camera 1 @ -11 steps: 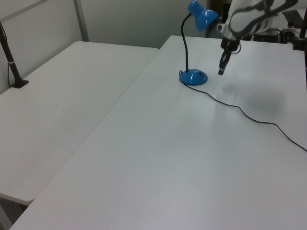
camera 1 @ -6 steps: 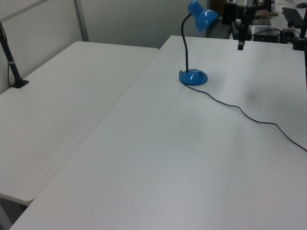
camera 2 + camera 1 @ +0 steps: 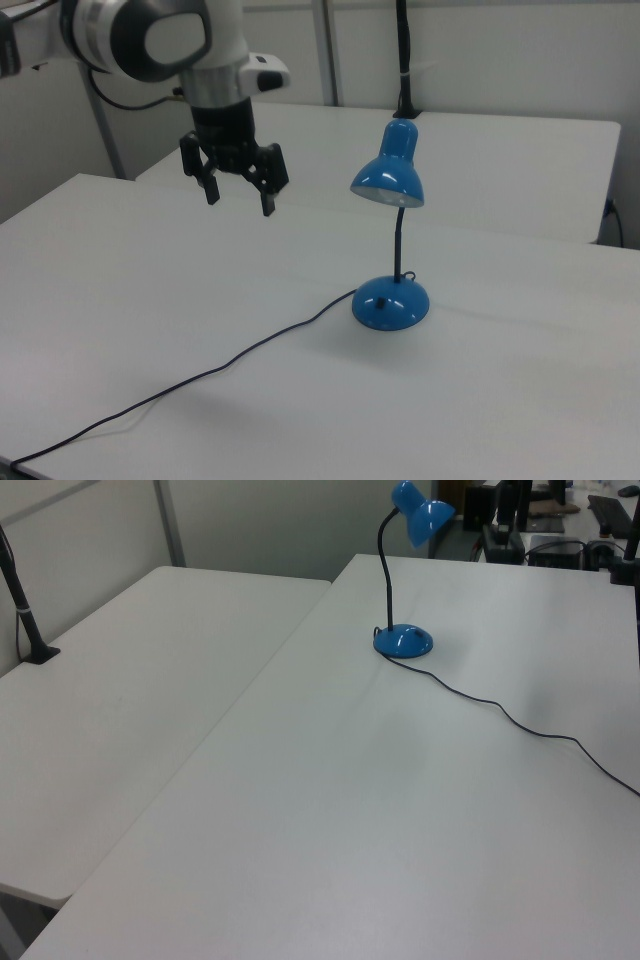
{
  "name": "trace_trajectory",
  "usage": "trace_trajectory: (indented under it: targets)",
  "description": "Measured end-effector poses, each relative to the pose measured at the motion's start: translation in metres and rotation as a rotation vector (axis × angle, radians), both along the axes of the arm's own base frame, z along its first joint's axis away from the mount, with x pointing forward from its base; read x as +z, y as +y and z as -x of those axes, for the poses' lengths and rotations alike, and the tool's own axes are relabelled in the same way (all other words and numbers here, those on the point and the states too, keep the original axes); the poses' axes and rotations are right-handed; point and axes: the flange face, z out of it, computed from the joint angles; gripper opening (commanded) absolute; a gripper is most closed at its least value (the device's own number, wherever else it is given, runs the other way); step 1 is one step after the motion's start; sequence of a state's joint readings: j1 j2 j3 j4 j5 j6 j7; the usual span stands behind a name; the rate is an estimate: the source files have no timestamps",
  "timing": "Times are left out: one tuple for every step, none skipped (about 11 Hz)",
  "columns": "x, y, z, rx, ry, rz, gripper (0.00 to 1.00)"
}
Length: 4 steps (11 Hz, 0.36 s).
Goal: Turn off the lamp
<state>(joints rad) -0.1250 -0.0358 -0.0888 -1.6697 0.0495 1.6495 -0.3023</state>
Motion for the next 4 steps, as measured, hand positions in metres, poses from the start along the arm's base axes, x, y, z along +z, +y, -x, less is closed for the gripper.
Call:
trace_trajectory:
  targets:
    - [0.006, 0.017, -0.003, -0.050, -0.004, 0.029, 1.00]
    - [0.009, 0.030, -0.006, -0.122, -0.005, 0.042, 1.00]
    - [0.009, 0.037, -0.007, -0.172, -0.004, 0.050, 1.00]
    - [0.008, 0.038, -0.008, -0.193, -0.004, 0.053, 1.00]
